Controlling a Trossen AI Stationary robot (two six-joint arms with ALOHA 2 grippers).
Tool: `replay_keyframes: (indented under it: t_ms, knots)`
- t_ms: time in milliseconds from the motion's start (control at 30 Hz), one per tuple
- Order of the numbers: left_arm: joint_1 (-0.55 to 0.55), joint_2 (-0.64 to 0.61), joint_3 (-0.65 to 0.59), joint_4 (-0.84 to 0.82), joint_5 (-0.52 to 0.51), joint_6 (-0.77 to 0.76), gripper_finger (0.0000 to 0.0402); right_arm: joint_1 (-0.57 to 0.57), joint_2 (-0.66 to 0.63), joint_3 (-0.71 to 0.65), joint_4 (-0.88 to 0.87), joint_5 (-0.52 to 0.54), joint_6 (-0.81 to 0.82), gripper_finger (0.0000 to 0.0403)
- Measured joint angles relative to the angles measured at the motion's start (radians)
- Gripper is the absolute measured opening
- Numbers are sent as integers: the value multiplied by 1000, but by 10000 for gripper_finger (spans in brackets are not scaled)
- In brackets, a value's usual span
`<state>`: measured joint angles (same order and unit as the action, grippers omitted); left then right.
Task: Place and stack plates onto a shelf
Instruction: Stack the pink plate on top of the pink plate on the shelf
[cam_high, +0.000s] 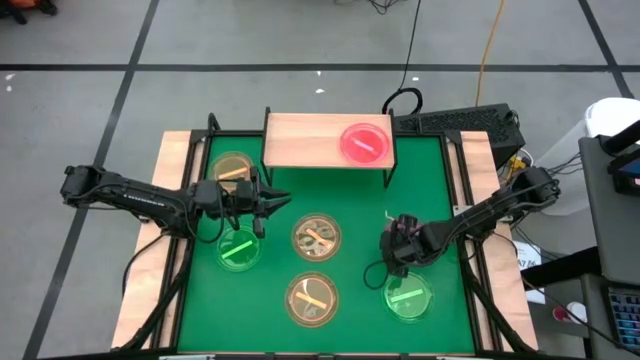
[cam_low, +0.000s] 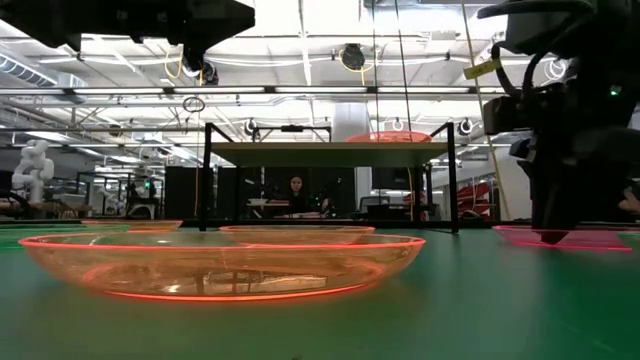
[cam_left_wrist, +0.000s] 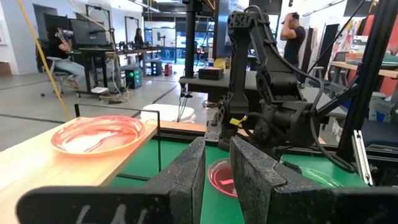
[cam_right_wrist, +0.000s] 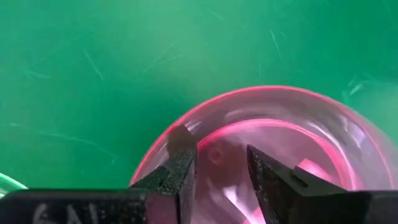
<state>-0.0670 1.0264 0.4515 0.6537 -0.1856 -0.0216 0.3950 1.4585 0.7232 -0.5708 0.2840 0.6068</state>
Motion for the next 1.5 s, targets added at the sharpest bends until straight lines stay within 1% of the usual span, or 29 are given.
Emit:
replay_keyframes:
  t_ms: [267, 467, 633, 700, 867, 1067, 1300, 1500]
  knots:
    - [0, 0, 0, 0, 0, -1, 81, 0, -16, -1, 5, -5, -3, 121]
    - [0, 0, 0, 0, 0, -1, 81, 2, -70, -1, 22, 6, -16, 121]
    - [0, 0, 0, 0, 0, -2, 81, 44, -122, -1, 85, -4, -43, 121]
    - [0, 0, 0, 0, 0, -2, 81, 61, -127, -1, 112, -26, -45, 121]
    - [0, 0, 0, 0, 0, -2, 81, 87, -95, -1, 124, -22, -42, 121]
    - [0, 0, 0, 0, 0, -1, 81, 107, -43, -1, 125, 40, -11, 121]
    - [0, 0, 0, 0, 0, -1, 81, 112, 2, -1, 77, 79, 83, 121]
    - [0, 0, 0, 0, 0, -1, 81, 112, 12, -1, 21, 82, 155, 120]
